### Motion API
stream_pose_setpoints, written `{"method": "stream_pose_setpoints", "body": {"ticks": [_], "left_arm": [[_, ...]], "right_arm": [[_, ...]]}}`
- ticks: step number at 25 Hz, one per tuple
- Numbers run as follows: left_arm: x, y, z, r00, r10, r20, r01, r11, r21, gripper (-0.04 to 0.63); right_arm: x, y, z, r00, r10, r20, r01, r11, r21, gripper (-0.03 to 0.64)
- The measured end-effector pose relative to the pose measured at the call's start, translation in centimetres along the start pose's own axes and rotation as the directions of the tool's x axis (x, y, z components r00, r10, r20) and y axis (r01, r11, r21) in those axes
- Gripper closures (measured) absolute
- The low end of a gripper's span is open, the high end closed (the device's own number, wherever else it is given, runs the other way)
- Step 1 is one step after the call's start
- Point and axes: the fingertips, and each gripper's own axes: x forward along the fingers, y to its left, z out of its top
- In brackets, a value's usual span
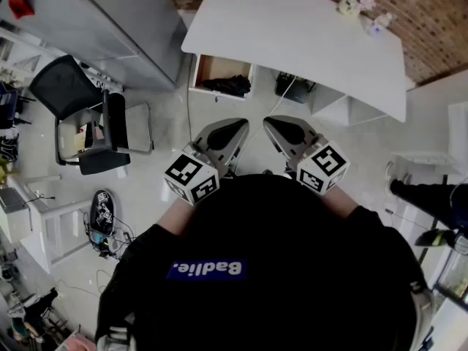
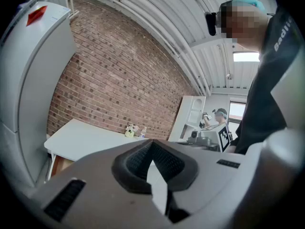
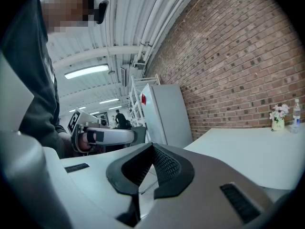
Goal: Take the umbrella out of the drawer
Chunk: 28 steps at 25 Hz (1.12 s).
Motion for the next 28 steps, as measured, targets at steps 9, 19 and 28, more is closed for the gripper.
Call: {"method": "stream_pose_setpoints", "body": {"ticks": [9,19,28], "left_arm": [[-0.5,2.3,1.0,1.0,-0.002,-0.015,0.002,1.0,0.002,0.595],[-0.3,8.2,1.1,1.0,0.009,-0.023,-0.007,0.996,0.089,0.595],[-1.1,14.6,-0.7,0.988,-0.04,-0.15,0.066,0.983,0.171,0.595]], "right_arm": [[2.2,-0.4,0.7,1.0,-0.019,-0.002,0.019,1.0,0.006,0.591],[6.2,-2.0,0.5,0.998,-0.055,-0.037,0.056,0.998,0.024,0.591],[9.8,-2.9,1.0,0.983,-0.169,-0.069,0.172,0.984,0.041,0.591]]}}
